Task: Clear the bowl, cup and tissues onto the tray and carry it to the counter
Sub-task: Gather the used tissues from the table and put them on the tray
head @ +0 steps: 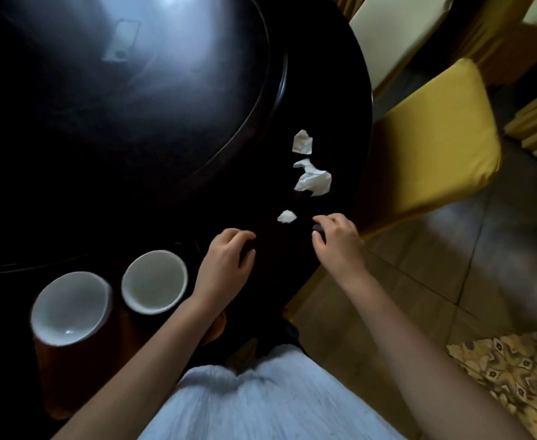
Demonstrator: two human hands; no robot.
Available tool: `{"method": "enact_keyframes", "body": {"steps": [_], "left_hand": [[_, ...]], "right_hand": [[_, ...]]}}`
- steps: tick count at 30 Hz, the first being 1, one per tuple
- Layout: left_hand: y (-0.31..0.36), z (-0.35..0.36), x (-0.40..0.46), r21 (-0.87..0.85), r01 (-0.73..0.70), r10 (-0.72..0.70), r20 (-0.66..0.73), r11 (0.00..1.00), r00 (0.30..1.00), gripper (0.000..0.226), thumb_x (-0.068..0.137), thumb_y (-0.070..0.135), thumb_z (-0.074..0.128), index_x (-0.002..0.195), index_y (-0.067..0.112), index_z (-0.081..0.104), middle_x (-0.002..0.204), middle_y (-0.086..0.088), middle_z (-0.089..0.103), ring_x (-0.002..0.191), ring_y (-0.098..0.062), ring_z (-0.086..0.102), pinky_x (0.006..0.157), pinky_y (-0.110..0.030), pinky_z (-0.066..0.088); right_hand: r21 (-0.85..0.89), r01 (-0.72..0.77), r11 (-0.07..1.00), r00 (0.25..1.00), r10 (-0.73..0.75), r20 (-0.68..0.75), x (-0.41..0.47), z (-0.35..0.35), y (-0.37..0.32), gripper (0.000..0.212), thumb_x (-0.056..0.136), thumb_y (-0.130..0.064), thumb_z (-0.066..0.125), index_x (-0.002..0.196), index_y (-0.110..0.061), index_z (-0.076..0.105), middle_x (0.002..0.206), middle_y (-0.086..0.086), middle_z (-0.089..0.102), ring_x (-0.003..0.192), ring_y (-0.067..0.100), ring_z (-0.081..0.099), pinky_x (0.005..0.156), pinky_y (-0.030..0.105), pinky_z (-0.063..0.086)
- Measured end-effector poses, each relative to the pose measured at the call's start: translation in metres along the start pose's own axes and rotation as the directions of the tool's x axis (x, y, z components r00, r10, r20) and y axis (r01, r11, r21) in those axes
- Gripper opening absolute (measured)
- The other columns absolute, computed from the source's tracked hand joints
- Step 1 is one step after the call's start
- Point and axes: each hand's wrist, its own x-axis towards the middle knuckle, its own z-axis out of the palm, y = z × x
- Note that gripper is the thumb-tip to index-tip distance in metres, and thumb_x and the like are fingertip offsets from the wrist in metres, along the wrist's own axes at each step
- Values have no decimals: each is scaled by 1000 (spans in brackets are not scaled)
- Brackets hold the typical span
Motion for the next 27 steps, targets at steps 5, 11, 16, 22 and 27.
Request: {"method": "enact_keyframes", "body": {"steps": [5,11,16,22,27], "left_hand": [[18,49,61,159,-3,-2,36,987,999,42,84,18,60,125,16,55,128,-12,52,119,-28,49,90,-36,49],[17,91,96,296,-16,-36,171,955,985,50,83,14,60,132,19,49,135,-14,48,122,-31,48,88,-40,52],[6,102,101,232,-113,76,165,966,983,31,77,4,67,107,11,67,104,-11,64,91,-27,62,64,-36,56],[-3,104,104,174,-92,76,100,980,992,28,74,4,70,102,11,70,95,-8,65,84,-22,63,66,-29,54],[1,104,141,71,48,-46,-37,996,998,25,76,14,70,100,11,65,96,-4,67,91,-20,60,72,-38,54]], "right_hand": [[-99,113,989,994,-113,13,70,-17,42,43,91,-24,53,133,-17,46,137,9,46,124,27,41,86,36,50],[-218,353,910,928,-311,205,145,3,59,43,88,-7,52,130,-14,48,136,20,44,119,36,44,81,44,50],[-208,433,877,896,-394,206,157,24,77,18,81,2,60,97,-5,63,95,15,59,86,32,56,51,31,41],[-114,481,869,872,-462,160,159,33,95,12,76,-1,69,87,-3,67,85,13,63,79,28,59,46,35,55],[-48,469,882,879,-461,120,162,32,99,16,72,-2,73,88,-6,69,76,9,61,70,23,57,45,31,52]]}}
